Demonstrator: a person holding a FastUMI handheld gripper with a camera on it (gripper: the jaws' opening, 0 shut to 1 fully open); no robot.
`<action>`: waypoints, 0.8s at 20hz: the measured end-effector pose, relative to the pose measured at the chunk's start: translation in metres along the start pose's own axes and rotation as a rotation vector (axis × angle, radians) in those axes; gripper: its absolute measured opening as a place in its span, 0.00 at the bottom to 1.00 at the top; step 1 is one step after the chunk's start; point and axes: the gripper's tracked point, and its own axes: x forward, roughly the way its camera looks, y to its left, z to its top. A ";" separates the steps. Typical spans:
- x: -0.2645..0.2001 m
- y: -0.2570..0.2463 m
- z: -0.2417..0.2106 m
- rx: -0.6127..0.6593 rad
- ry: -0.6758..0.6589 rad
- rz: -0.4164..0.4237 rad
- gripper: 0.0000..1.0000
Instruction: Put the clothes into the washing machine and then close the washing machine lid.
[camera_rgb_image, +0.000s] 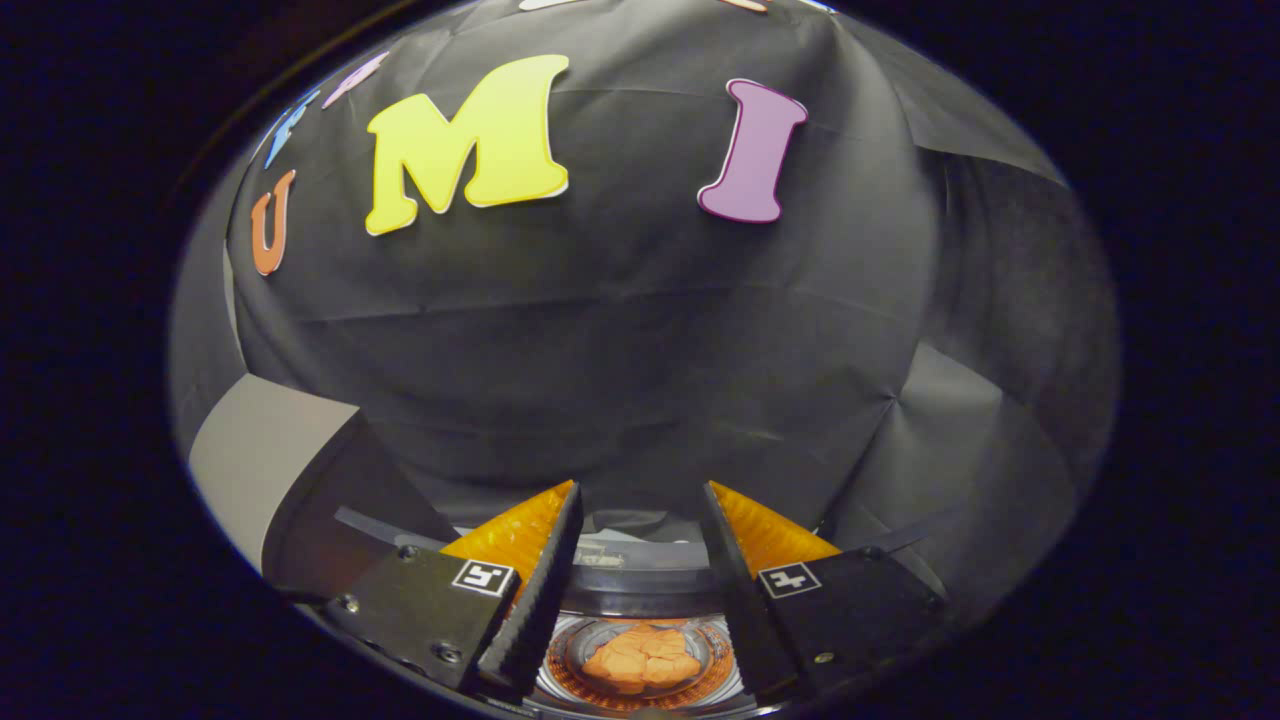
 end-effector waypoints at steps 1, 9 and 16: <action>-0.004 0.000 -0.003 0.001 0.001 -0.002 0.75; -0.035 0.000 -0.036 0.013 -0.010 -0.018 0.75; -0.064 0.002 -0.085 -0.019 0.036 -0.015 0.75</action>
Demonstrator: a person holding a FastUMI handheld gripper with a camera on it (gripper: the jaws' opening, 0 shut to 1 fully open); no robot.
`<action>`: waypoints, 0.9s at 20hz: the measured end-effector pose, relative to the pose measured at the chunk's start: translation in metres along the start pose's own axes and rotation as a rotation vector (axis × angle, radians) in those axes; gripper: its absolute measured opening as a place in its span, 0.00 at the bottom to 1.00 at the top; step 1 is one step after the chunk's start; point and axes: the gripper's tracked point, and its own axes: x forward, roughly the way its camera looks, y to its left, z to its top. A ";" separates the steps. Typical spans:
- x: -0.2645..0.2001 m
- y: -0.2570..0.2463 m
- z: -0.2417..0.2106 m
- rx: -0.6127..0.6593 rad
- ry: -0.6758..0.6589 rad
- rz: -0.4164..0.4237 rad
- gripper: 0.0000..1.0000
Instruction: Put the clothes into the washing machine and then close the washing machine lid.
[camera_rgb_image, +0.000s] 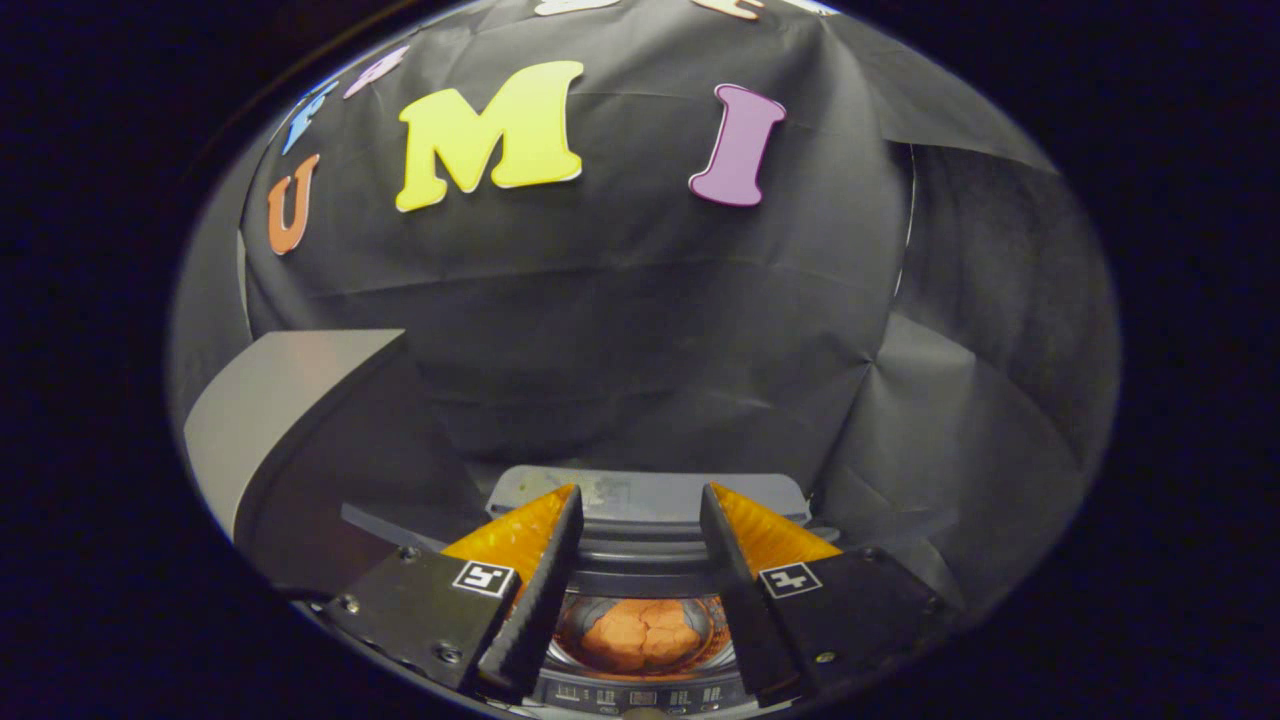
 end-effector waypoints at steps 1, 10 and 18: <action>-0.003 0.001 -0.011 -0.029 0.020 0.003 0.76; -0.028 0.013 -0.076 -0.123 0.089 0.030 0.79; -0.047 0.006 -0.079 -0.077 0.075 0.021 0.79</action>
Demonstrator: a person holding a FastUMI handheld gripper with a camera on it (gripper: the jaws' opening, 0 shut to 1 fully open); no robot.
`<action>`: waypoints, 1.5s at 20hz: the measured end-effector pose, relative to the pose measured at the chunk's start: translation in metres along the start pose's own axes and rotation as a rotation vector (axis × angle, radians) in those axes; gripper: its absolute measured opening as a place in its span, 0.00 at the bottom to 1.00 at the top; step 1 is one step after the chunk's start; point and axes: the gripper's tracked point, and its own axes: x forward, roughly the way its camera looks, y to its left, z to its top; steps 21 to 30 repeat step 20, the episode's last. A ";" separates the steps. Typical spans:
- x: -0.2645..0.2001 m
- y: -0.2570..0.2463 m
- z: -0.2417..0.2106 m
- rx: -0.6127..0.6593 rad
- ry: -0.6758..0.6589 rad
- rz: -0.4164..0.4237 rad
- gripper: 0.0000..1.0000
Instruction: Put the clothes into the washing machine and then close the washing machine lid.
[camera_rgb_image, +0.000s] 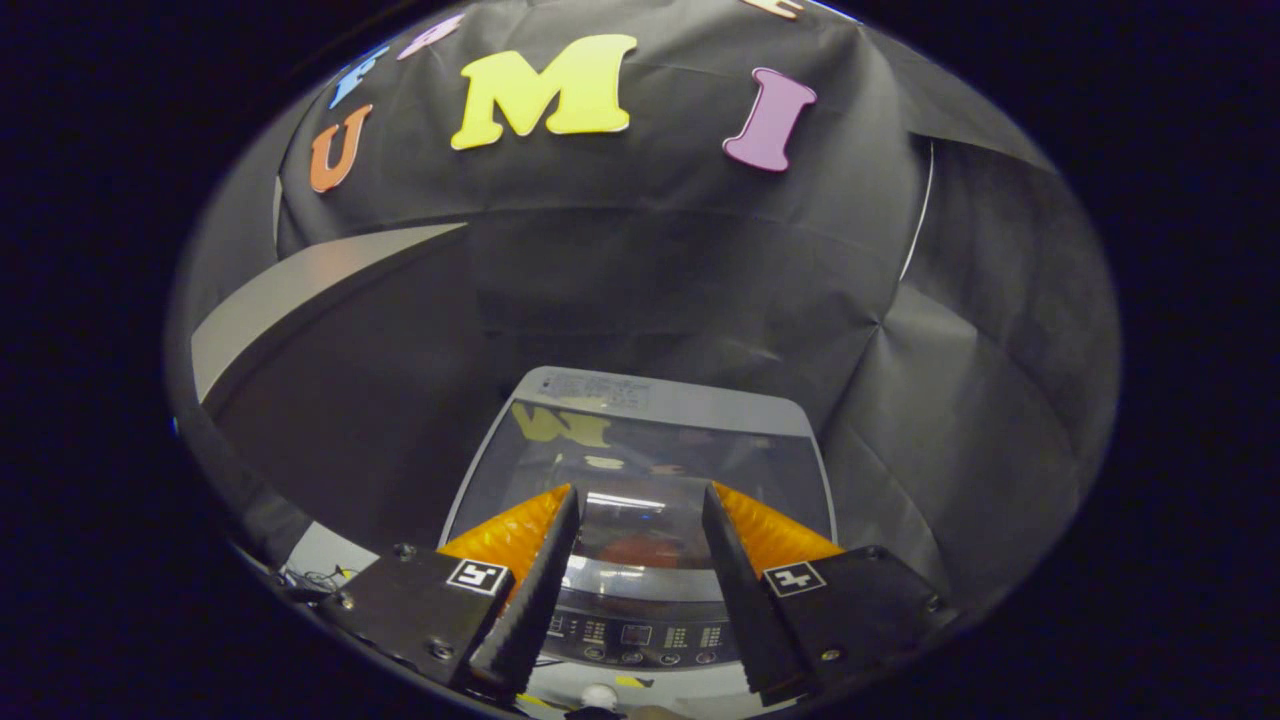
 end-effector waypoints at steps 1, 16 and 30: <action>-0.003 0.000 0.001 0.004 -0.013 0.003 0.79; -0.184 0.018 -0.010 0.067 -0.291 -0.043 0.82; -0.248 0.046 -0.036 0.074 -0.344 -0.096 0.83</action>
